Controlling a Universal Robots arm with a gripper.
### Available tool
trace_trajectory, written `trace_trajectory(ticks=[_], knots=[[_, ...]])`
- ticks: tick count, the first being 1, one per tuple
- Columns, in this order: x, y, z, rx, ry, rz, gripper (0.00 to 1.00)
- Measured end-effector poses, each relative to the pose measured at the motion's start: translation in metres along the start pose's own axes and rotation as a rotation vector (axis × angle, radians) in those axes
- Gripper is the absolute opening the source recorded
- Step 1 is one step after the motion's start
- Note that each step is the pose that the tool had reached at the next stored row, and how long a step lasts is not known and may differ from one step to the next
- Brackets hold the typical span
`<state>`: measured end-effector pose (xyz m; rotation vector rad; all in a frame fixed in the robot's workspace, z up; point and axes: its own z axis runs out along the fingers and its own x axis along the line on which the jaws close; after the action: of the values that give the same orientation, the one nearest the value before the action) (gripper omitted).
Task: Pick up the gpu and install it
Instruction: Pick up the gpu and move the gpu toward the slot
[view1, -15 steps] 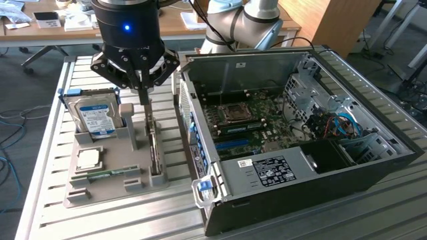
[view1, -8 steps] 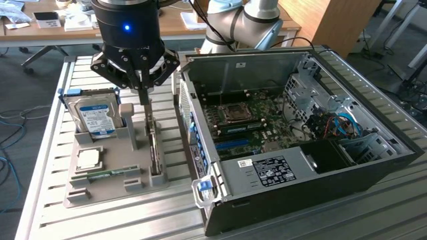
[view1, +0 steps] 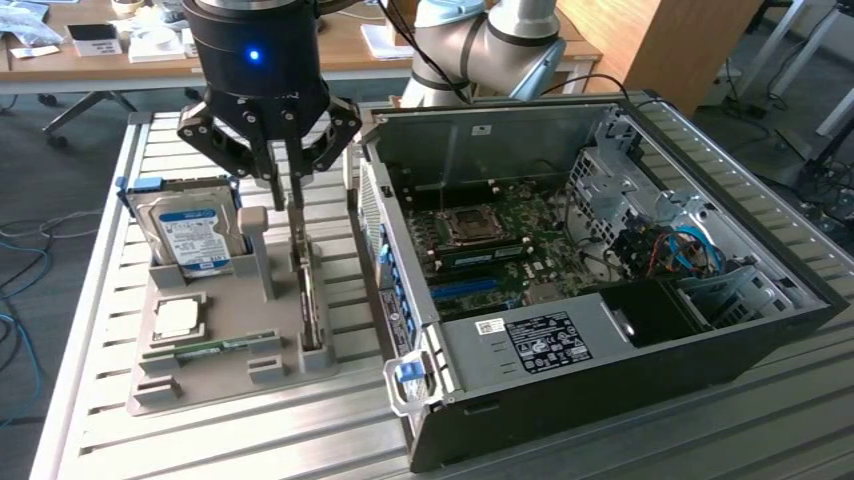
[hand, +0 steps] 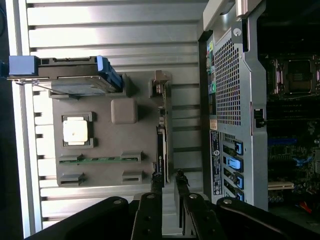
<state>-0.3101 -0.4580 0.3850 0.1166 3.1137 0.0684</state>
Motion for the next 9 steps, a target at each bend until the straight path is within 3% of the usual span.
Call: trace_trajectory(ticks=[5, 9], knots=[[0.0000, 0.0000, 0.0000, 0.0000, 0.0000, 0.000, 0.42], [0.0000, 0.0000, 0.0000, 0.0000, 0.0000, 0.000, 0.42]])
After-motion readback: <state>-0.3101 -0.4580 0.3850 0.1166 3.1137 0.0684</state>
